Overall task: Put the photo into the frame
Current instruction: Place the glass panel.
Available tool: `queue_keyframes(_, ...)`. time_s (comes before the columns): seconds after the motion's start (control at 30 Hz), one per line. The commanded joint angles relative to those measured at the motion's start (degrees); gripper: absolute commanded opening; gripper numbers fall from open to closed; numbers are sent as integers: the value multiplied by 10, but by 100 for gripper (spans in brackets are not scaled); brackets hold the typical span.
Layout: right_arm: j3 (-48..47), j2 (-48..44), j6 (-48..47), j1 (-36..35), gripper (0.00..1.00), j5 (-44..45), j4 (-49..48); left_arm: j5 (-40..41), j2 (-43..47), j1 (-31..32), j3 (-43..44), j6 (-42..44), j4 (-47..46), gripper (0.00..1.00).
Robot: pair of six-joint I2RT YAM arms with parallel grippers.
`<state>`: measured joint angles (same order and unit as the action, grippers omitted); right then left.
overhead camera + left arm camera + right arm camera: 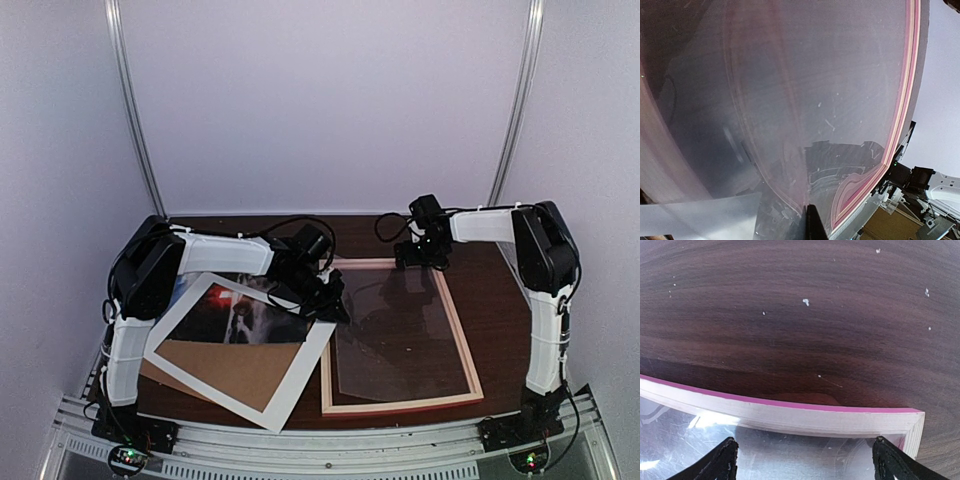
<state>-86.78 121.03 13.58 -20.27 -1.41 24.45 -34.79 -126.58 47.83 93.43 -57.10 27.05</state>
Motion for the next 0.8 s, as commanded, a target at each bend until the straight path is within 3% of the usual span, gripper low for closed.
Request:
queue_keyframes(0.0, 15, 0, 10, -1, 93, 3, 17, -10, 1, 4, 3, 10, 13, 0)
queue_keyframes(0.77, 29, -29, 17, -1, 93, -10, 29, -15, 5, 9, -6, 11, 13, 0)
